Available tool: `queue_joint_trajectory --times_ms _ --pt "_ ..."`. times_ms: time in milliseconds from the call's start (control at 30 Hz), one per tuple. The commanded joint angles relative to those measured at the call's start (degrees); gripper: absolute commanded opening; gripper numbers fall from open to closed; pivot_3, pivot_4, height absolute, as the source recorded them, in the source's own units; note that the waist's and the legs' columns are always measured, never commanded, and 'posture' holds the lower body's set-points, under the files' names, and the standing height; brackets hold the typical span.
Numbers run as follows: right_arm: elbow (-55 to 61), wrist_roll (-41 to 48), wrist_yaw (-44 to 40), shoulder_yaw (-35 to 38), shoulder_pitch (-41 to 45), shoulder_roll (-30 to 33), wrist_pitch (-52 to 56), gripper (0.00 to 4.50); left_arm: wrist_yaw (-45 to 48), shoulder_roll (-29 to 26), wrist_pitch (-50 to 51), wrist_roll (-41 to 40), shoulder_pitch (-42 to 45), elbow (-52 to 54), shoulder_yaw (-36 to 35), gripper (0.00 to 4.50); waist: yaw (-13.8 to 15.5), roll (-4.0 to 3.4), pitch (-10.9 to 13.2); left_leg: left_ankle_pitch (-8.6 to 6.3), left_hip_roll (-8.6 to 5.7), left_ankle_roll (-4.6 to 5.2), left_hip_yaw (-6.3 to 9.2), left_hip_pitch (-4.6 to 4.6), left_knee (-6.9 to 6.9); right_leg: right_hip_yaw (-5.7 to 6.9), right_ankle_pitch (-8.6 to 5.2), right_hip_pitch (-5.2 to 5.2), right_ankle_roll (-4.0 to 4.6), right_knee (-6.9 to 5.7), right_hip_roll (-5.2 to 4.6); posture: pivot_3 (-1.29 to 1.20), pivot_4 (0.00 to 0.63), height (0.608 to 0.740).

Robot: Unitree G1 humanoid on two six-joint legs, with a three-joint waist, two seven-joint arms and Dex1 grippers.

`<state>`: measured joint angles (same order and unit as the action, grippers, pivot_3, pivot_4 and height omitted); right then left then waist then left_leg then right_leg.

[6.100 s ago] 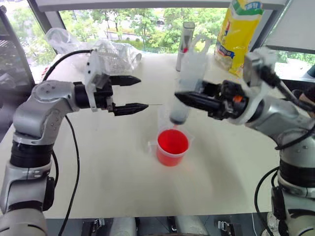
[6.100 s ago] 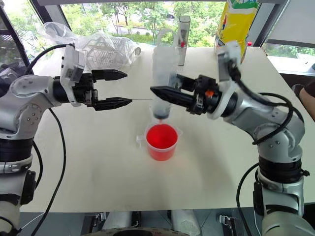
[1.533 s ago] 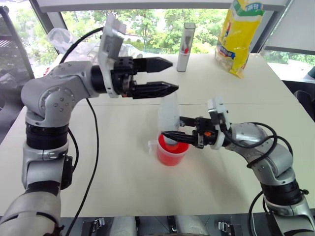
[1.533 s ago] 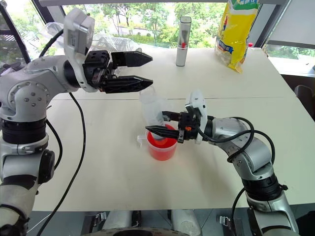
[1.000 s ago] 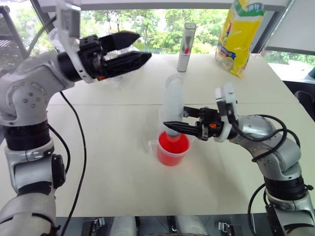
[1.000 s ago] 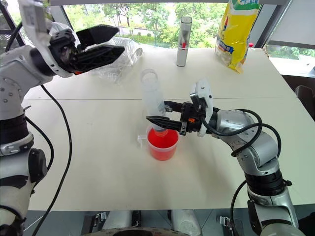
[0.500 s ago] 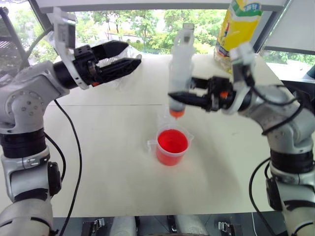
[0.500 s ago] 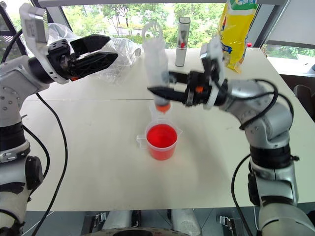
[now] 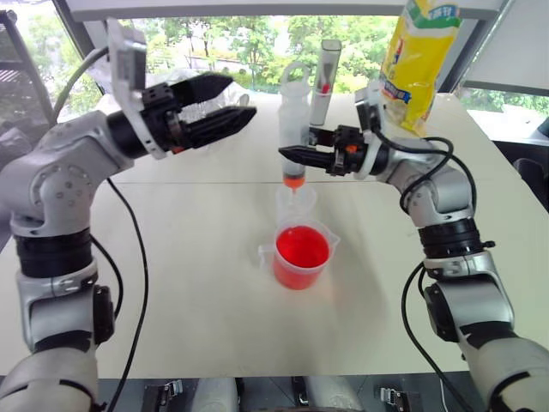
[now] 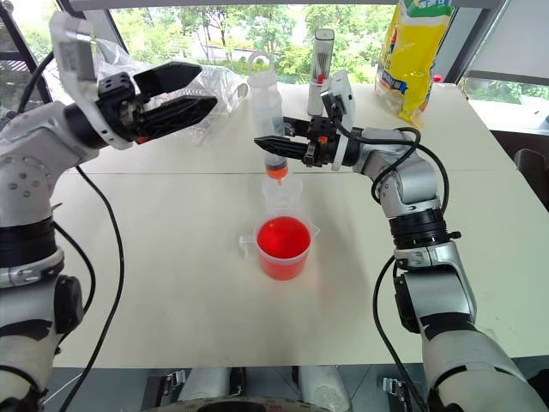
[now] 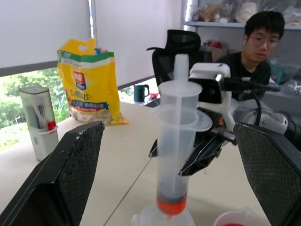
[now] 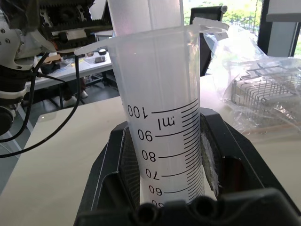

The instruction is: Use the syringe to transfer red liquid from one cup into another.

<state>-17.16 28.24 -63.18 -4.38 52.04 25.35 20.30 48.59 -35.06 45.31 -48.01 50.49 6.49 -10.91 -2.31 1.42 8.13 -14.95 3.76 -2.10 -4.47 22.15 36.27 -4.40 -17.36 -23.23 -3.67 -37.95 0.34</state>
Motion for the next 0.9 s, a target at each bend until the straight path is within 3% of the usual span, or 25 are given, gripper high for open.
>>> queue_joint_trajectory --times_ms 33,567,733,867,900 --pt "-1.0 -1.5 -0.6 0.8 1.3 -0.9 -2.8 1.38 -0.6 2.1 -2.7 0.7 4.8 -0.6 0.8 4.47 0.0 0.0 0.0 0.0 0.0 0.0 -0.01 0.0 0.0 0.0 0.0 0.0 0.0 0.0 0.0 0.0 0.15 0.74" --pt "-0.4 -3.1 -0.3 1.6 0.3 -2.2 -2.6 1.38 -2.0 10.2 -6.7 8.9 10.2 -10.3 6.5 4.47 -0.2 -0.02 0.0 0.01 0.01 -0.02 -0.04 -0.07 -0.04 -0.02 0.0 -0.01 0.0 -0.05 0.04 0.0 0.15 0.74" --pt "0.1 -3.1 -0.1 1.5 0.0 -2.3 -2.3 1.38 -1.8 11.2 -6.1 9.1 9.4 -9.4 7.3 2.21 -0.3 -0.02 0.0 0.01 0.01 -0.02 -0.04 -0.08 -0.04 -0.03 0.0 -0.01 0.0 -0.05 0.04 0.0 0.15 0.74" --pt "0.3 -3.1 -0.1 1.4 -0.1 -2.3 -2.3 1.38 -1.8 11.7 -5.0 8.7 8.7 -8.5 7.3 0.07 -0.3 -0.02 0.0 0.01 0.01 -0.02 -0.05 -0.07 -0.04 -0.03 0.0 -0.01 0.0 -0.05 0.03 0.0 0.15 0.74" --pt "0.4 -3.1 -0.1 1.5 -0.1 -2.3 -2.1 1.38 -1.8 11.7 -5.0 8.7 8.5 -8.3 7.4 0.02 -0.2 -0.02 0.0 0.01 0.01 -0.02 -0.05 -0.08 -0.04 -0.03 0.0 -0.01 0.0 -0.05 0.03 0.0 0.15 0.74"
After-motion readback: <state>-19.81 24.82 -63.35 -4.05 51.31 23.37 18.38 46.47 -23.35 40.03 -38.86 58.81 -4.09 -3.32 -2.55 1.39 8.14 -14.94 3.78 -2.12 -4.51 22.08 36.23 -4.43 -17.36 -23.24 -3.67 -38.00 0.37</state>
